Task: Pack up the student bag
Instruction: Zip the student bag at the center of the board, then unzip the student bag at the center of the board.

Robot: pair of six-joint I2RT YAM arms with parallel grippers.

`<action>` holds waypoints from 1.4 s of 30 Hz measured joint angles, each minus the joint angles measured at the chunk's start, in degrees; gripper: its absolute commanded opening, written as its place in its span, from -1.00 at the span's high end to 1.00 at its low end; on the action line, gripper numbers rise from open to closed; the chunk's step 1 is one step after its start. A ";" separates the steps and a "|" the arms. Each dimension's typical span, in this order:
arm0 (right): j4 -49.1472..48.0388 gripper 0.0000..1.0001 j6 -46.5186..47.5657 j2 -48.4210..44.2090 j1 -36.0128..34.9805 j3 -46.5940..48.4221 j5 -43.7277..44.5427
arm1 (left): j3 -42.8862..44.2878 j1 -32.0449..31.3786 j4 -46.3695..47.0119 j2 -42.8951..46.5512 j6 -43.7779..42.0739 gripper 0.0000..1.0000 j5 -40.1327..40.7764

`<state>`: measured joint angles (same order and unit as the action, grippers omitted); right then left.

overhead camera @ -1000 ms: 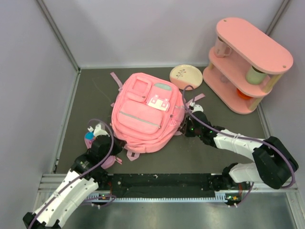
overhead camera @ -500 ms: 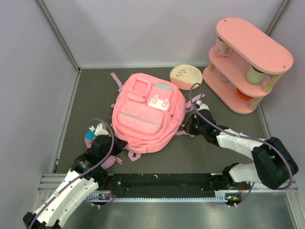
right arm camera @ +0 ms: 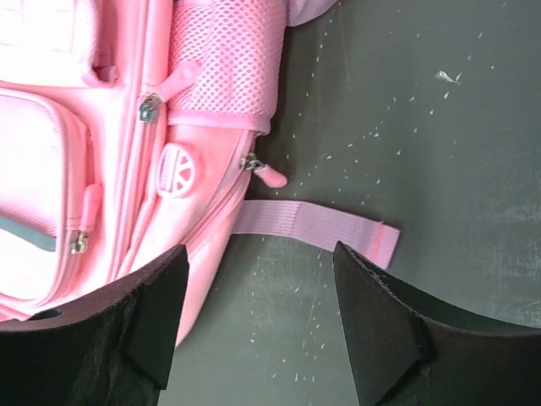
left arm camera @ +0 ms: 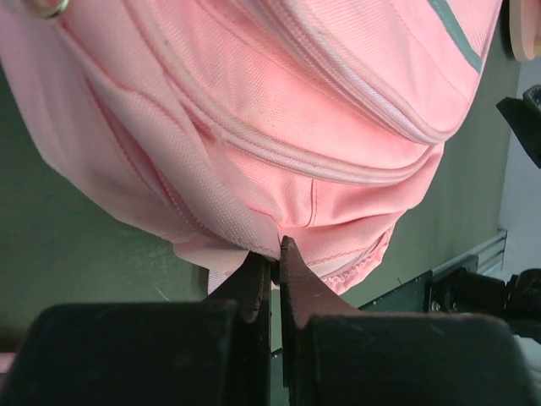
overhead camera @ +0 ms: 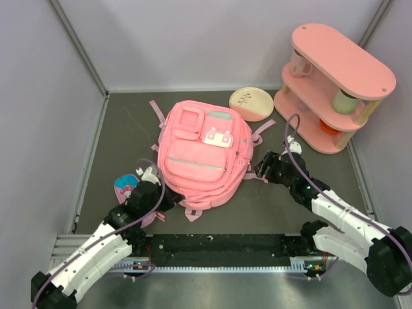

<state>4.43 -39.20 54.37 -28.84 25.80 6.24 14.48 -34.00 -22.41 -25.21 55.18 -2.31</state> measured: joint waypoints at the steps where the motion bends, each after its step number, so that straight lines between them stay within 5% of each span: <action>1: 0.24 -0.37 -0.17 -0.59 0.00 0.02 -0.17 | 0.09 -1.01 0.68 -0.55 0.17 1.00 -0.02; 6: 1.99 -0.37 -1.49 0.20 0.00 1.03 -2.95 | 4.44 -6.45 1.75 -9.66 -0.15 1.00 0.31; 8: 3.21 -0.36 -1.66 1.57 0.00 2.49 -3.61 | 8.20 -8.87 0.85 -14.47 -1.11 0.68 0.55; 12: 4.63 -0.26 -0.17 4.42 0.00 7.23 -4.09 | 17.03 -11.61 -5.01 -20.04 -3.58 0.53 2.08; 16: 4.81 -0.12 4.52 7.72 0.00 13.14 -2.29 | 22.32 -12.02 -11.63 -16.50 -5.84 1.00 7.91; 18: 4.46 -0.05 8.68 10.84 0.17 16.79 -1.40 | 23.78 -12.09 -14.80 -13.53 -6.58 1.00 11.89; 23: 3.72 -0.03 17.92 19.98 1.79 25.27 -4.68 | 26.71 -6.36 -22.71 -12.15 -9.03 1.00 18.27; 31: 7.13 -0.06 32.22 32.00 2.49 36.33 -22.25 | 27.98 7.04 -25.86 -16.35 -14.29 1.00 16.33; 42: 15.85 -0.07 42.10 40.04 2.51 40.02 -38.49 | 28.39 10.40 -24.20 -21.59 -17.20 1.00 12.15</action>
<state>20.27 2.90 94.41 -26.33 65.82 -32.25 42.87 -23.59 -46.61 -46.81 37.98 9.85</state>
